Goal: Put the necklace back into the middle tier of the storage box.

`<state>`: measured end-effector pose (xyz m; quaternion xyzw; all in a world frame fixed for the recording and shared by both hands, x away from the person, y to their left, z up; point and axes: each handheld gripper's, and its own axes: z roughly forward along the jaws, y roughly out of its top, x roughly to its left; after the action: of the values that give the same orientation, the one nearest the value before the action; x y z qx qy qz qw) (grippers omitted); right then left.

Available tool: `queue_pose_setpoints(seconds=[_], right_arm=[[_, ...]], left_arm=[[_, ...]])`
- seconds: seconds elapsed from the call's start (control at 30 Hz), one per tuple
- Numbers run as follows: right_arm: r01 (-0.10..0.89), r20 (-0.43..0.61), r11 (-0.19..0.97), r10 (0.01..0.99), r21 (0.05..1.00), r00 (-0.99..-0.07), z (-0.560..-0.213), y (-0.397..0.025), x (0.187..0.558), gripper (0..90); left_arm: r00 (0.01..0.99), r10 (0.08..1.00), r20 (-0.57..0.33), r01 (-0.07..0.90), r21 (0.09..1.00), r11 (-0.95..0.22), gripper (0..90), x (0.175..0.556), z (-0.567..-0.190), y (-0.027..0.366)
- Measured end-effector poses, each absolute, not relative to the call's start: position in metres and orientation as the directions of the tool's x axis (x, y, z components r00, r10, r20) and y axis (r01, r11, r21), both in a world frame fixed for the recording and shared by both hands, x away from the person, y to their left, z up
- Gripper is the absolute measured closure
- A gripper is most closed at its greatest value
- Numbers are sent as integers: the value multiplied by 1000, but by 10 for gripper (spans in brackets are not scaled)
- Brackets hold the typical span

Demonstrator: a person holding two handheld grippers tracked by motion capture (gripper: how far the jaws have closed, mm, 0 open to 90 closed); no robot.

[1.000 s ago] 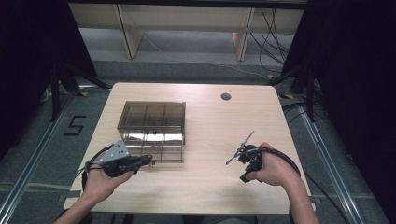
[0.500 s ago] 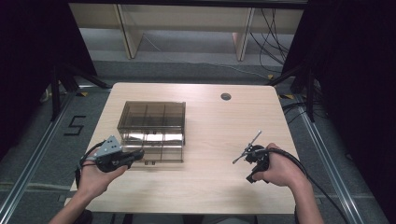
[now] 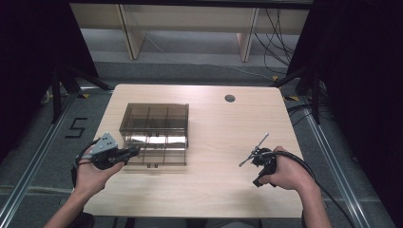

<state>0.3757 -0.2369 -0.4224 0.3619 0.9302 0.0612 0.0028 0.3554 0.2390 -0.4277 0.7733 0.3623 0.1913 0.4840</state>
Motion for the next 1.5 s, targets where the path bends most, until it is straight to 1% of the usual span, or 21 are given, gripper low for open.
queue_pose_setpoints(seconds=[0.03, 0.07, 0.13, 0.17, 0.4, 0.47, 0.53, 0.57, 0.6, 0.7, 0.77, 0.9, 1.0, 1.07, 1.13, 1.23, 1.3, 1.33, 1.43, 1.47, 1.5], right_arm=[[680, 35, 725, 681, 110, -732, -422, -236, 376, 559], [657, 36, 744, 658, 121, -752, -423, -237, 377, 559], [672, 40, 733, 672, 105, -739, -424, -235, 375, 558], [660, 31, 745, 660, 96, -750, -424, -235, 376, 558], [681, 48, 726, 680, 95, -732, -426, -233, 375, 557], [684, 52, 724, 683, 89, -729, -426, -232, 374, 556], [687, 43, 721, 686, 90, -726, -427, -232, 374, 556], [691, 43, 718, 690, 85, -723, -426, -232, 374, 555], [672, 43, 734, 672, 96, -740, -427, -233, 375, 555], [675, 49, 732, 674, 98, -737, -428, -232, 374, 555], [659, 30, 747, 659, 89, -751, -427, -233, 376, 554], [658, 36, 748, 658, 89, -752, -427, -233, 376, 552], [673, 47, 735, 671, 83, -740, -427, -231, 375, 549], [676, 39, 733, 675, 78, -736, -428, -230, 375, 549], [671, 42, 737, 670, 80, -741, -428, -231, 375, 549], [674, 45, 734, 673, 79, -738, -428, -230, 375, 548], [668, 47, 740, 666, 83, -744, -428, -231, 375, 549], [635, 49, 767, 634, 94, -772, -429, -233, 377, 549], [652, 50, 754, 650, 78, -758, -429, -230, 376, 550], [676, 56, 733, 674, 72, -737, -428, -228, 374, 550], [670, 60, 738, 668, 75, -742, -429, -229, 374, 550]], left_arm=[[657, 752, -52, 376, 887, -267, 880, 356, -428, 239], [653, 755, -50, 380, 885, -270, 880, 356, -428, 240], [652, 756, -47, 378, 885, -271, 880, 357, -430, 242], [650, 758, -49, 379, 886, -267, 880, 358, -430, 242], [626, 779, -25, 386, 879, -282, 879, 361, -436, 247], [619, 784, -43, 399, 878, -266, 879, 362, -438, 247], [617, 787, -25, 393, 876, -280, 879, 363, -439, 249], [609, 792, -37, 403, 875, -269, 879, 363, -439, 248], [608, 793, -38, 404, 875, -267, 879, 363, -440, 249], [606, 795, -23, 402, 871, -282, 879, 365, -441, 251], [602, 798, -26, 407, 870, -279, 879, 366, -443, 252], [591, 806, -38, 415, 871, -263, 879, 368, -445, 252], [591, 806, -11, 409, 866, -288, 879, 370, -446, 255], [579, 815, -21, 421, 864, -277, 879, 371, -448, 255], [578, 816, 2, 417, 859, -297, 879, 372, -449, 256], [577, 816, 2, 420, 857, -299, 878, 373, -450, 257], [568, 823, -3, 431, 853, -295, 879, 375, -452, 257], [568, 823, 2, 430, 852, -298, 879, 375, -452, 258], [566, 825, -3, 439, 848, -298, 879, 377, -454, 258], [562, 827, 0, 444, 844, -302, 879, 378, -455, 259], [563, 827, -3, 448, 841, -302, 879, 379, -456, 259]])
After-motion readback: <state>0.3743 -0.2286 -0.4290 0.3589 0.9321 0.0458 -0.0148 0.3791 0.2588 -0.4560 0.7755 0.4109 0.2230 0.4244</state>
